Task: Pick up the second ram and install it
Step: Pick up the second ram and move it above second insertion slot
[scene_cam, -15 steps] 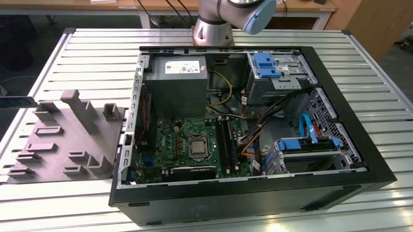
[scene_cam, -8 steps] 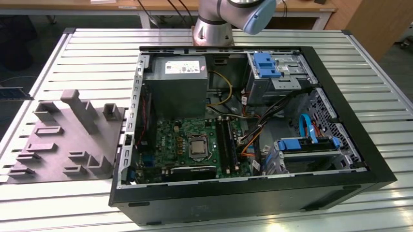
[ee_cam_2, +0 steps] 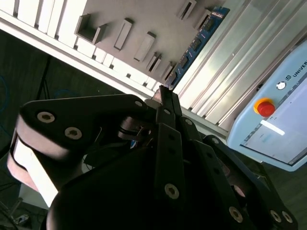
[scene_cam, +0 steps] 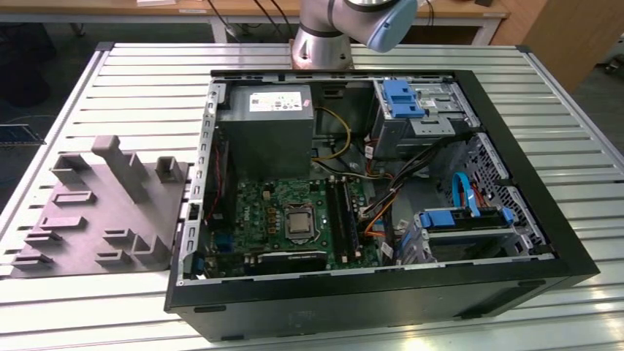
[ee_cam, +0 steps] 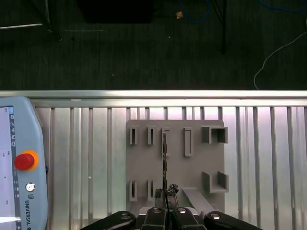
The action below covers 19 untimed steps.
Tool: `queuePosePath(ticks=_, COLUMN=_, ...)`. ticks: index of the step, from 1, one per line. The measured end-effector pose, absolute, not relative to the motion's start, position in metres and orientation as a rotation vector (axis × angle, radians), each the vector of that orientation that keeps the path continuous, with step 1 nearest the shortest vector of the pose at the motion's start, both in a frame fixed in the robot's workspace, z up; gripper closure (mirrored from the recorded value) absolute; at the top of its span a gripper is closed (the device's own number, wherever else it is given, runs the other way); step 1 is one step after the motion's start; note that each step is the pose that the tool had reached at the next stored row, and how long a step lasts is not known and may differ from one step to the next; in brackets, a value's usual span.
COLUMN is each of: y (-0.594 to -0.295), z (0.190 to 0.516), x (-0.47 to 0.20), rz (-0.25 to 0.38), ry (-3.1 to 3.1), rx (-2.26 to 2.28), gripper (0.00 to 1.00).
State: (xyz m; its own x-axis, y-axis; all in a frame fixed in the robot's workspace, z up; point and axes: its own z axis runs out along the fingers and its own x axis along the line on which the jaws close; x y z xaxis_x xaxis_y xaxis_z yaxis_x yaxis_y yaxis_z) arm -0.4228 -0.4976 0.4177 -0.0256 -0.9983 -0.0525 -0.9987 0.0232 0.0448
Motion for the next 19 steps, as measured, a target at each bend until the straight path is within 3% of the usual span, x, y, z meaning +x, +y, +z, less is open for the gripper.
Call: queuePosePath(ticks=19, y=-0.498, z=0.420, x=-0.409, rz=0.108, ry=2.242, rx=-2.188, gripper=0.89)
